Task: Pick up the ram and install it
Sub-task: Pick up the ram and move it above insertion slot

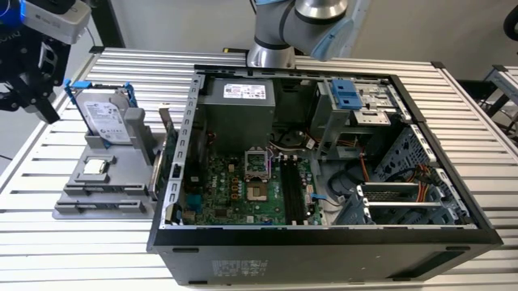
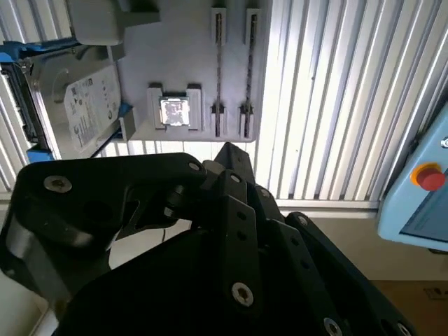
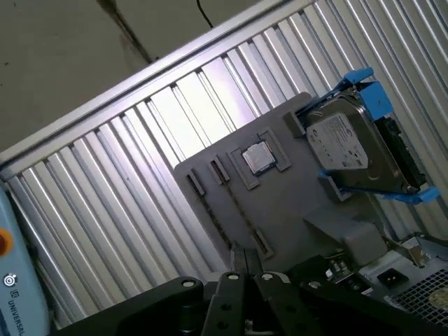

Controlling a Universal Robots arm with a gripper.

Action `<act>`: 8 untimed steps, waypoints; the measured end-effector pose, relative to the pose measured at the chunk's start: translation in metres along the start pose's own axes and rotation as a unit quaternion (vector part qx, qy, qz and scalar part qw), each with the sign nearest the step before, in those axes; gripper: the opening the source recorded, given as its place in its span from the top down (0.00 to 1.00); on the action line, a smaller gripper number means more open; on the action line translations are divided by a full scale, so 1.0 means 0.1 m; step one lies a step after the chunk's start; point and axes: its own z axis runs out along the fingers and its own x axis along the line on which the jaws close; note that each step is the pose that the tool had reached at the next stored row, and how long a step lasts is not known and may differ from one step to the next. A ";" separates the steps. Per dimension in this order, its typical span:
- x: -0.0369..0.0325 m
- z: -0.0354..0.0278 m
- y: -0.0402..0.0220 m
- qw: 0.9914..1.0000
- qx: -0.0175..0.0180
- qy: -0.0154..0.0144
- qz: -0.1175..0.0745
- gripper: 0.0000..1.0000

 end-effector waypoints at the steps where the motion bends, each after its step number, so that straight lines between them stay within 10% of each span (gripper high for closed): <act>1: 0.000 -0.001 0.000 1.000 0.000 0.000 -0.006 1.00; 8: 0.000 0.000 0.000 0.998 0.002 0.000 -0.056 1.00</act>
